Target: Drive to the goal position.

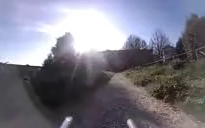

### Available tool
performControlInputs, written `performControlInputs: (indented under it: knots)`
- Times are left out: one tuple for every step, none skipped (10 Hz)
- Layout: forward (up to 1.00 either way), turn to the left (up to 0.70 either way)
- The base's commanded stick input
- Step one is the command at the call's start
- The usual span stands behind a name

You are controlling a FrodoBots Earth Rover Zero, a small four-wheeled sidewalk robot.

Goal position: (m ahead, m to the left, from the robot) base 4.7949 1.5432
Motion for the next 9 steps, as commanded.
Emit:
performControlInputs:
  knots:
    - [0.5,0.0]
    - [0.5,0.0]
    - [0.5,0.0]
    - [0.5,0.0]
    - [0.5,0.0]
    - [0.5,0.0]
    - [0.5,0.0]
    - [0.5,0.0]
    - [0.5,0.0]
